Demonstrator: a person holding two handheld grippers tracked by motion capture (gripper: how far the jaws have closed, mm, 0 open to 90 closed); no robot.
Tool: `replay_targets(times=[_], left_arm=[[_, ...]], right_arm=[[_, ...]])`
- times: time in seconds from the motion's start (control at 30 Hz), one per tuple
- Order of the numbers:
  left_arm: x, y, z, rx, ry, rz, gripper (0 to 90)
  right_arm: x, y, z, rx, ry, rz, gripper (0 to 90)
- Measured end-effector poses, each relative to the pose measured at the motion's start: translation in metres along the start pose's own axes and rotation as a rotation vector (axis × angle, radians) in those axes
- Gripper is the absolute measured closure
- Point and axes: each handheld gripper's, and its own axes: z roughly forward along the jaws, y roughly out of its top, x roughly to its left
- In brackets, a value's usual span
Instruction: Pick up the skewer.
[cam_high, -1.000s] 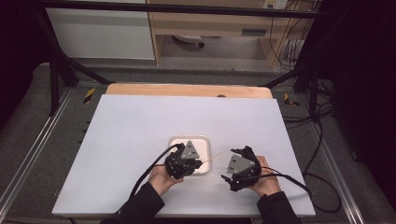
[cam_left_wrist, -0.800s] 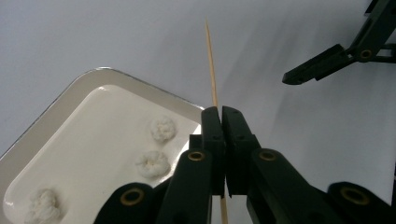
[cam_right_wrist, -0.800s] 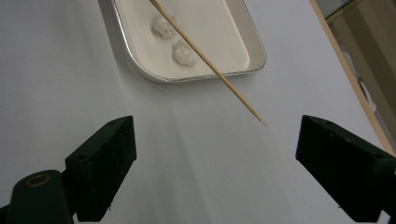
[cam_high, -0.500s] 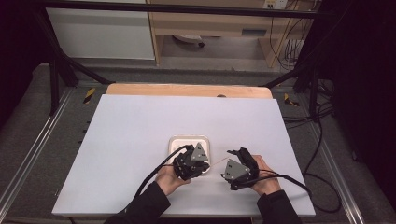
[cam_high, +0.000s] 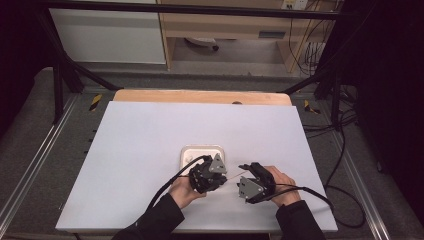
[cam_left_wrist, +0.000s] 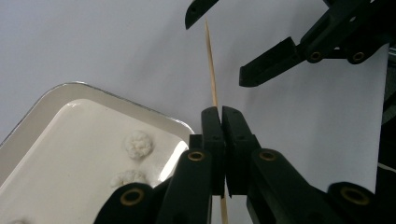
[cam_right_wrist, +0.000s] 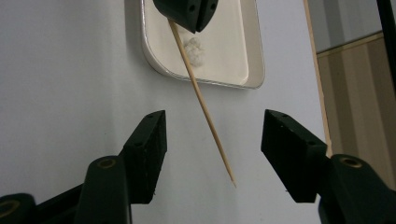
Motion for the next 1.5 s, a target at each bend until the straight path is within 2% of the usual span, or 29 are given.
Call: replay_targets(times=[0.17, 0.2, 0.23, 0.27, 0.33, 0.47, 0.57, 0.87, 1.07, 1.3, 1.5], left_arm=[[-0.0025, 0.0040, 0.0022, 0.011, -0.002, 0.015, 88.6], [-0.0030, 0.0047, 0.0026, 0.015, -0.003, 0.019, 88.6], [-0.0041, 0.0061, 0.0036, 0.020, -0.003, 0.028, 88.6], [-0.0045, 0.0067, 0.0039, 0.021, -0.003, 0.031, 88.6], [-0.0050, 0.0073, 0.0042, 0.022, -0.001, 0.033, 88.6], [-0.0062, 0.0087, 0.0047, 0.026, -0.005, 0.036, 88.5], [-0.0067, 0.0086, 0.0048, 0.030, -0.003, 0.041, 88.5], [-0.0065, 0.0082, 0.0048, 0.027, -0.004, 0.038, 88.6], [-0.0068, 0.0081, 0.0050, 0.024, -0.005, 0.039, 88.6], [-0.0060, 0.0079, 0.0043, 0.024, -0.005, 0.037, 88.5], [-0.0033, 0.0081, 0.0050, 0.029, -0.014, 0.015, 88.1]], right_arm=[[0.0001, 0.0002, 0.0015, 0.005, 0.013, -0.044, 48.7], [-0.0001, 0.0003, 0.0027, 0.004, 0.015, -0.066, 51.5], [0.0009, 0.0009, 0.0027, 0.006, 0.020, -0.061, 52.6], [-0.0003, 0.0009, 0.0030, 0.010, 0.016, -0.089, 53.9], [0.0014, 0.0013, 0.0037, 0.010, 0.022, -0.087, 56.6], [0.0014, 0.0016, 0.0044, 0.012, 0.026, -0.125, 62.7], [0.0023, 0.0014, 0.0046, 0.010, 0.028, -0.129, 65.7], [0.0020, 0.0019, 0.0063, 0.008, 0.042, -0.189, 77.3], [0.0027, 0.0016, 0.0058, 0.004, 0.040, -0.205, 84.8], [0.0044, 0.0014, 0.0074, 0.003, 0.056, -0.238, 88.2], [0.0049, 0.0024, 0.0065, 0.015, 0.050, -0.264, 89.1]])
